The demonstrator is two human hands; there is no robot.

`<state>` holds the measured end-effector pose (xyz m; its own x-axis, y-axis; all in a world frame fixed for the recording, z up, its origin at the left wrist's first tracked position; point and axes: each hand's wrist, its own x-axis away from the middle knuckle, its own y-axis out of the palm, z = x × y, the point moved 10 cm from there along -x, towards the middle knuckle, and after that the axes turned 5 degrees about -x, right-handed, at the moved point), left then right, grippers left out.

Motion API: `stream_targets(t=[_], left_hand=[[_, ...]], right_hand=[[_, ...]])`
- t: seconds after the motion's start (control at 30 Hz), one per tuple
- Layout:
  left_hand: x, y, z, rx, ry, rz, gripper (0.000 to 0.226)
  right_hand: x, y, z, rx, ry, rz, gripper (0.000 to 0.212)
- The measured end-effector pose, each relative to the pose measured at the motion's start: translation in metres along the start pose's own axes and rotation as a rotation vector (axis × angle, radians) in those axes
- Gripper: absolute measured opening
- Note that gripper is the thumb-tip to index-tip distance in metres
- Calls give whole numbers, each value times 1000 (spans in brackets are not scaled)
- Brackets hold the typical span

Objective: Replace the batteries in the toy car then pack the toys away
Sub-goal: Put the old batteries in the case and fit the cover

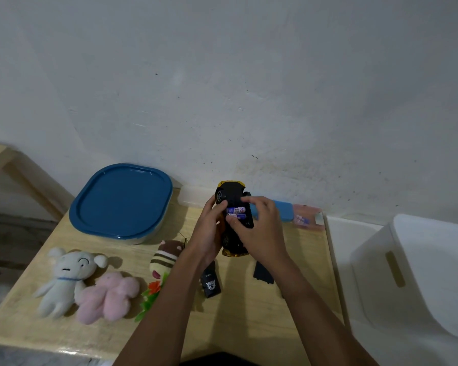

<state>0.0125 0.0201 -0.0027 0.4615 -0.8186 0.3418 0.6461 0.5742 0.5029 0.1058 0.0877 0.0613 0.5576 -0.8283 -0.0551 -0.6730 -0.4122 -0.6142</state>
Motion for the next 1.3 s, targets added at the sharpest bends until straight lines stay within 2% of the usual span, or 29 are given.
stream_targets(t=[0.1,0.17,0.3,0.43,0.6,0.67,0.8,0.9,1.07,1.3], left_hand=[[2,0,0,-2,3,-9,36],[4,2,-1,-7,1,-23,36],[5,6,-3,-38,-8,-45,35],[1,7,-7,-67,-24,-62,35],[-12,-3,-21,-72,-95,-30,34],[-19,-12,-24,-56,-114,-2,34],[-33,-29,-26,-32,-121,53,36],[-44,-38,-28,-6,-137,91,36],[-53,-43,-33,4,-153,112,36],[-54,-44,-32,-5,-156,111,36]], right_hand=[[3,12,31,-283,346,-144,80],[9,23,39,-451,480,-258,86],[10,30,44,-545,495,-294,66],[7,33,52,-579,497,-290,56],[-4,35,60,-527,407,-334,58],[-14,30,81,-505,391,-295,49],[-44,12,155,-195,383,-89,34],[-60,19,183,83,308,-147,33],[-80,40,181,626,36,-252,36],[-85,54,179,863,-50,-286,22]])
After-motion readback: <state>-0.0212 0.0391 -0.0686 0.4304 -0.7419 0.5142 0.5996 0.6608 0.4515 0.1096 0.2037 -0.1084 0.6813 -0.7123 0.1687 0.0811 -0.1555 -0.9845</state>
